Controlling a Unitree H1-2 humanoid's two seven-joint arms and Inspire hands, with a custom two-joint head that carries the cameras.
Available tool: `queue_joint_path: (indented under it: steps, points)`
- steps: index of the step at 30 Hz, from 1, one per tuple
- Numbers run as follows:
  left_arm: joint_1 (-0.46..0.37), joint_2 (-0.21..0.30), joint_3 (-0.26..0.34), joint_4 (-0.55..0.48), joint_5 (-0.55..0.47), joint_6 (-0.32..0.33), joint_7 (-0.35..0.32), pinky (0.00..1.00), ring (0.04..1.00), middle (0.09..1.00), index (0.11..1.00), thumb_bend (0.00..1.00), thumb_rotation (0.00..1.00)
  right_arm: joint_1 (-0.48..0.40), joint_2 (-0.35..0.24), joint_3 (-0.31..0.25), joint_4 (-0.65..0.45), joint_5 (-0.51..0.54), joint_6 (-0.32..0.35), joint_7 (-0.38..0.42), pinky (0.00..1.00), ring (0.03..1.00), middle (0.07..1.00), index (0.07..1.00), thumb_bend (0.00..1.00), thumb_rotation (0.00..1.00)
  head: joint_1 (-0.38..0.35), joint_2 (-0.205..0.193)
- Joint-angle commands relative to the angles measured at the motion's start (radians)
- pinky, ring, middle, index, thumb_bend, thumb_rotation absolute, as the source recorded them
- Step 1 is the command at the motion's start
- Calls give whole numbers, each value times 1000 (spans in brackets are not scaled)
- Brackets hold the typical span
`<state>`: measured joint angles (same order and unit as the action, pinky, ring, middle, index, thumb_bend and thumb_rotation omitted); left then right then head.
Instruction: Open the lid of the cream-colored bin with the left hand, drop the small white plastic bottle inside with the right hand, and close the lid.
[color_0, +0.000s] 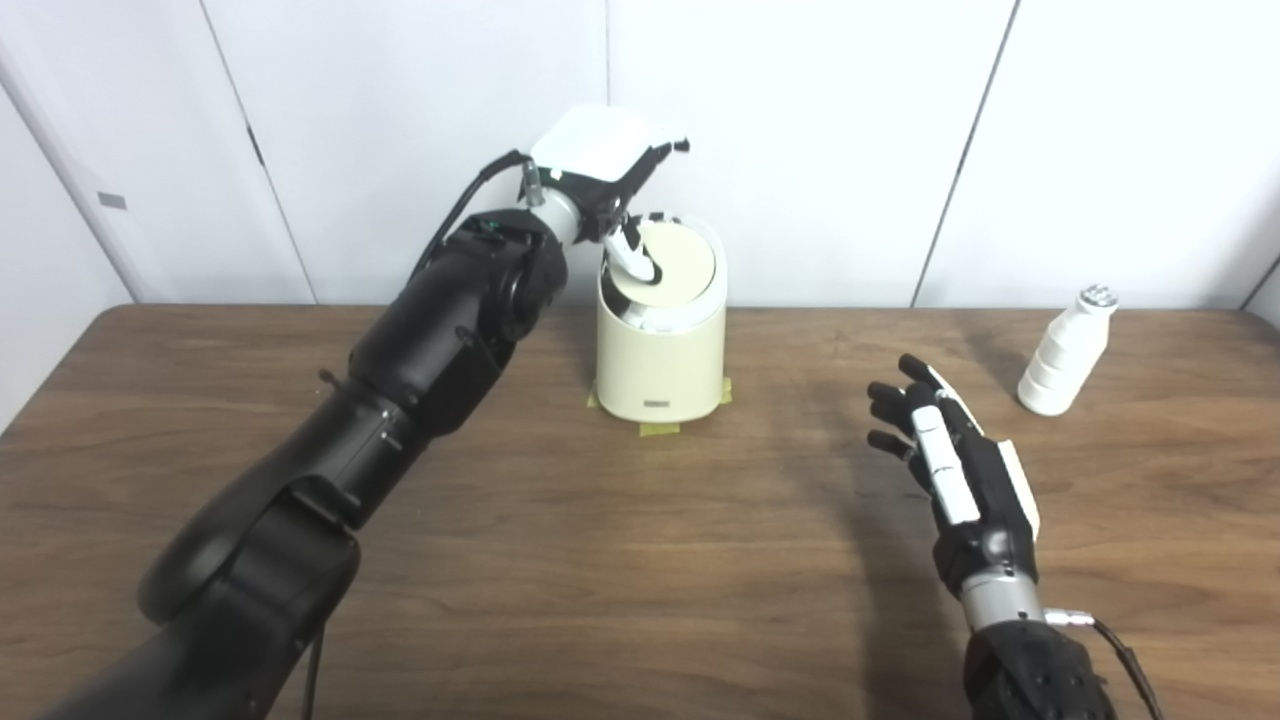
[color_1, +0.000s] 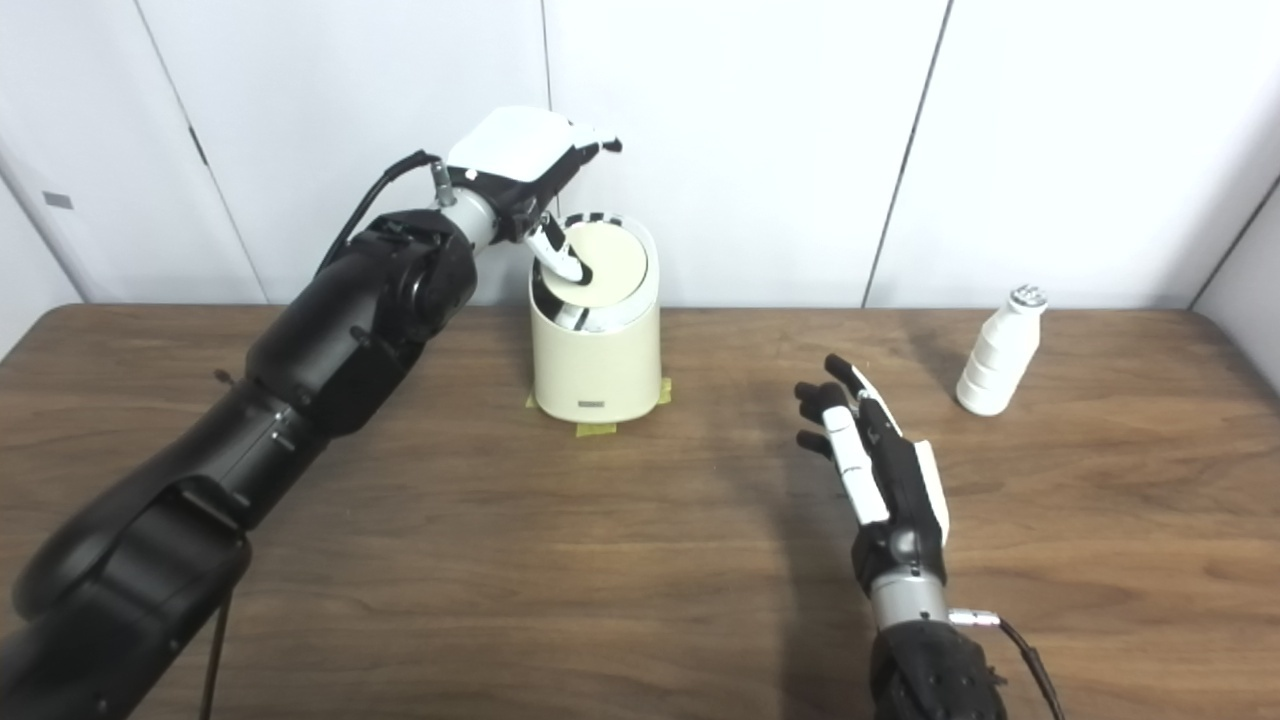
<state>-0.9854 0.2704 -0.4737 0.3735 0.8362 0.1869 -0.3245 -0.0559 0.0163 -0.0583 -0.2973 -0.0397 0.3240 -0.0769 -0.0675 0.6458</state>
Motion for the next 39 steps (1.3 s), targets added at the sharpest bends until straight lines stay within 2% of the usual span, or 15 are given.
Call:
queue_joint_path:
  steps: [1, 5, 9, 14, 18, 20, 22, 25, 28, 31, 32, 34, 37, 39]
  points:
    - [-42, 33, 52, -71, -29, 35, -23, 780, 894, 910, 906, 927, 28, -31, 0, -3, -33, 1, -17, -2, 733, 815, 789, 872, 410, 804, -2, 1]
    - [1, 50, 140, -212, -108, 99, -84, 769, 908, 904, 898, 883, 14, -32, -2, -2, -34, -6, -13, -4, 730, 817, 783, 871, 409, 813, -3, 4]
    - [56, 49, 210, -347, -170, 194, -132, 726, 845, 853, 900, 830, 27, -32, -4, -6, -31, 2, -18, -1, 731, 818, 787, 872, 408, 810, -4, 5]
    - [127, 43, 263, -451, -231, 205, -109, 718, 828, 835, 871, 824, 59, -31, -6, -5, -33, -9, -18, -5, 729, 813, 783, 865, 403, 791, -8, 7]
    - [211, 36, 317, -555, -263, 244, -86, 741, 822, 830, 847, 786, 76, -29, -10, -10, -41, -10, -17, -4, 738, 816, 783, 869, 412, 771, -15, 10]
    - [253, 24, 351, -595, -293, 263, -79, 751, 813, 827, 842, 799, 42, -29, -13, -12, -42, -20, -19, -8, 715, 798, 780, 866, 415, 707, -17, 10]
    - [299, -6, 401, -627, -334, 279, -73, 773, 812, 831, 847, 802, 10, -29, -15, -17, -40, -16, -21, -6, 688, 780, 781, 864, 419, 585, -20, 7]
    - [367, -61, 484, -653, -404, 282, -52, 785, 818, 839, 845, 760, 3, -28, -26, -21, -44, -19, -14, 0, 674, 765, 783, 863, 544, 439, -18, 8]
    - [435, -116, 546, -657, -483, 268, 18, 766, 838, 867, 907, 742, 97, -29, -37, -28, -43, -24, -21, -3, 663, 742, 784, 859, 668, 368, -25, 11]
    - [500, -158, 576, -656, -534, 231, 84, 790, 865, 895, 958, 736, 273, -31, -55, -33, -34, -36, -37, -7, 647, 739, 784, 859, 663, 313, -34, 14]
    - [533, -174, 582, -661, -551, 217, 105, 801, 871, 901, 966, 734, 304, -32, -68, -35, -33, -49, -42, -9, 644, 738, 785, 859, 656, 298, -37, 14]
    - [582, -192, 584, -670, -576, 200, 132, 872, 882, 909, 975, 691, 401, -32, -91, -42, -25, -64, -59, -11, 620, 727, 790, 855, 657, 262, -38, 16]
    - [641, -204, 571, -686, -592, 194, 159, 884, 882, 904, 972, 673, 422, -34, -125, -71, 6, -52, -86, -10, 633, 730, 802, 856, 679, 274, -37, 19]
    - [673, -212, 565, -692, -606, 196, 172, 858, 878, 900, 967, 679, 387, -36, -140, -90, 16, -56, -106, -18, 639, 724, 800, 852, 702, 276, -35, 21]
